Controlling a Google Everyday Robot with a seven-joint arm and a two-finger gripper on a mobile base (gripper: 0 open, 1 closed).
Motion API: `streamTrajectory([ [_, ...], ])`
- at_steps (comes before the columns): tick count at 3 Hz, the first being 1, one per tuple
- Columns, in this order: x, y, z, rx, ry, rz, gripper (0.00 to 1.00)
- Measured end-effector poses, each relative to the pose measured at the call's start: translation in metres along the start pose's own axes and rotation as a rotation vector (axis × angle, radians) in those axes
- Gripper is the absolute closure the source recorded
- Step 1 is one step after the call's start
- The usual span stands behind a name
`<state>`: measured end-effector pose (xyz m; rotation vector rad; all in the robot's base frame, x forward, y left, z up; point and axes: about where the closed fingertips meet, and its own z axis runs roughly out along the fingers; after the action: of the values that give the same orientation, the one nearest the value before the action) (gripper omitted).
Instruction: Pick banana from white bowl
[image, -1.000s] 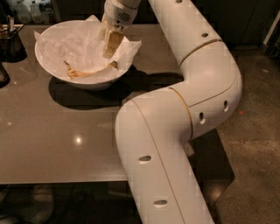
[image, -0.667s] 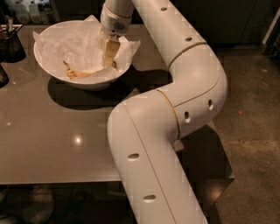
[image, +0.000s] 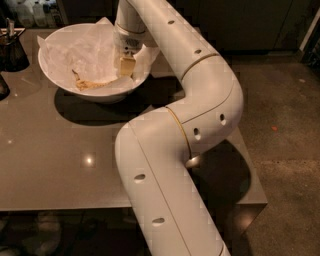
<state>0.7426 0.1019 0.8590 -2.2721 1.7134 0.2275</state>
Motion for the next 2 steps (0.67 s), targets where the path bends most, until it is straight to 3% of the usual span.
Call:
streamTrajectory([
  [2, 0.0053, 0.0000, 0.0177, -0.029, 0.007, 0.013, 0.41],
])
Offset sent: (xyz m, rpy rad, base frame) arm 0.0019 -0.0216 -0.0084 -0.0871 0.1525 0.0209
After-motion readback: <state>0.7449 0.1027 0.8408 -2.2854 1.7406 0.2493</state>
